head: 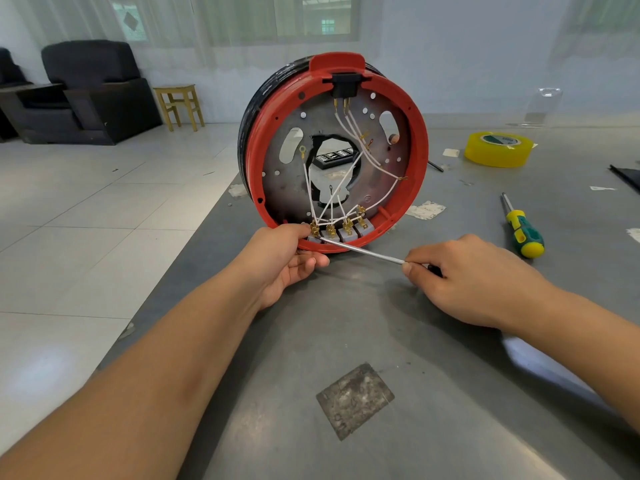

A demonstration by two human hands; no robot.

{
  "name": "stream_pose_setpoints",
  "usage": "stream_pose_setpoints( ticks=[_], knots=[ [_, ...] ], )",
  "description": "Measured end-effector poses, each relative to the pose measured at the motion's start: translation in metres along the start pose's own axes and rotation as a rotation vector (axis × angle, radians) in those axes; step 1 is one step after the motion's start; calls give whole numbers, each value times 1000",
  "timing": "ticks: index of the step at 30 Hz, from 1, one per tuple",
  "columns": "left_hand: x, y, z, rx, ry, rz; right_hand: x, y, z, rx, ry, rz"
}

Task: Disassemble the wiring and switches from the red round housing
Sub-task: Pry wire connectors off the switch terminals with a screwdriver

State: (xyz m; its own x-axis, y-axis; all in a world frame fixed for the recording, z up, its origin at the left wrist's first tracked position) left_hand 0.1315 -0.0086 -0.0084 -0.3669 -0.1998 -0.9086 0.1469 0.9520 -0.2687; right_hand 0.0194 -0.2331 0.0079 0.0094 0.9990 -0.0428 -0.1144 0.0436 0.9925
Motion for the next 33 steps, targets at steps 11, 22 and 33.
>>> stream_pose_setpoints(
  ticks=[11, 22, 33],
  knots=[
    [-3, 1, -1, 18, 37, 21, 3, -6, -2, -152, 11, -201],
    [-3, 3, 3, 30, 79, -36, 17, -2, -9, -281, -35, -358],
    [-4, 4, 4, 22, 107, -92, 25, 3, -11, -365, -32, -423]
  ],
)
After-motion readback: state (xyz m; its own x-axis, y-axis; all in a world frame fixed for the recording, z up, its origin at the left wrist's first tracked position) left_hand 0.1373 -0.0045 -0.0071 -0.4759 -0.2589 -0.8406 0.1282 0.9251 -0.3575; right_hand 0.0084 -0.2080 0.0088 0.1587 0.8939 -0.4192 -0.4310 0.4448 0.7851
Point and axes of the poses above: each hand's wrist, its own z-axis towards the middle knuckle, its own y-axis out of the back of the hand, x = y × z, the point moved 3 cm from there along z, towards the middle knuckle, and after that the axes turned 11 degrees about -z, right-handed, at the moved point
